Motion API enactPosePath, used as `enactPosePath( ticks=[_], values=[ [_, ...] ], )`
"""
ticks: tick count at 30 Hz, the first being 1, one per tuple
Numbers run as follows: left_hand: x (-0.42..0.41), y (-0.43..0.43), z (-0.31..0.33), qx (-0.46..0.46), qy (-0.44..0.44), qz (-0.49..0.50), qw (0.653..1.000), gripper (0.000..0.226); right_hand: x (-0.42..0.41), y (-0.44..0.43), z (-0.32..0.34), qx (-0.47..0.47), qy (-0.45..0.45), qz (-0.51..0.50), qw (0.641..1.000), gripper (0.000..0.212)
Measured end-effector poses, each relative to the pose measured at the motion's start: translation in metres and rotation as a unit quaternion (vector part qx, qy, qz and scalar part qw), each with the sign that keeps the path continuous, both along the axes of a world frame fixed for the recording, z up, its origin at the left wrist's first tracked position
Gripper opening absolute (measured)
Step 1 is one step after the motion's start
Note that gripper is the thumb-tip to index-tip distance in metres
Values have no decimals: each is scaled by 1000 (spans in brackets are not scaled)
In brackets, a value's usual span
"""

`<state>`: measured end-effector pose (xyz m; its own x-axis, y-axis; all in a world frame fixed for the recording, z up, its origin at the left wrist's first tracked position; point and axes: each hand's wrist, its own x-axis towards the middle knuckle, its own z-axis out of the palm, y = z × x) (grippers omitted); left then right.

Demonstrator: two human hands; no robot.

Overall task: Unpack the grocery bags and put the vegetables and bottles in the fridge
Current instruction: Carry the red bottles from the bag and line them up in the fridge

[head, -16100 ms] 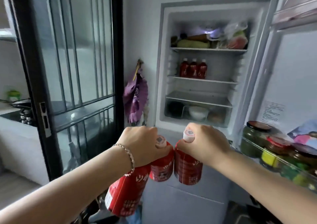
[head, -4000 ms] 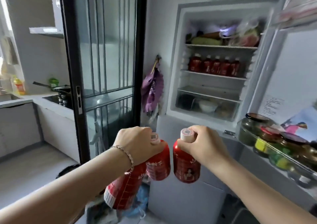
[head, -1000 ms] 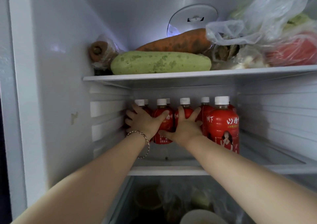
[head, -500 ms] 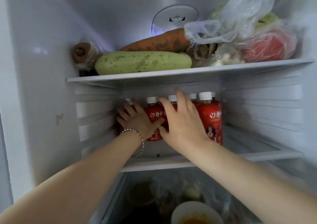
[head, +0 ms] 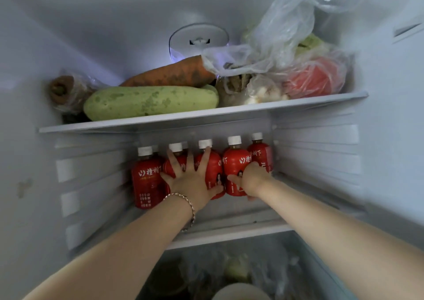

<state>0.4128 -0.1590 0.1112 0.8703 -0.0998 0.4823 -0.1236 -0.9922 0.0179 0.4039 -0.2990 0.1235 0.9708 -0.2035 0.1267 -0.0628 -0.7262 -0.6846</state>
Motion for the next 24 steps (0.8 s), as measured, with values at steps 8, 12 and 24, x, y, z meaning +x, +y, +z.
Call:
enactPosePath(
  ticks=[8,12,24],
  values=[
    [-16,1,4,28,44,13,999,85,-1,7,-3,-70,-23,15,997,39],
    [-41,11,16,82,97,1,992,82,-40,17,-11,-183,-32,0,983,33],
    [-200,100,4,-53,45,19,997,23,-204,73,-13,-315,-89,317,890,20]
  ],
)
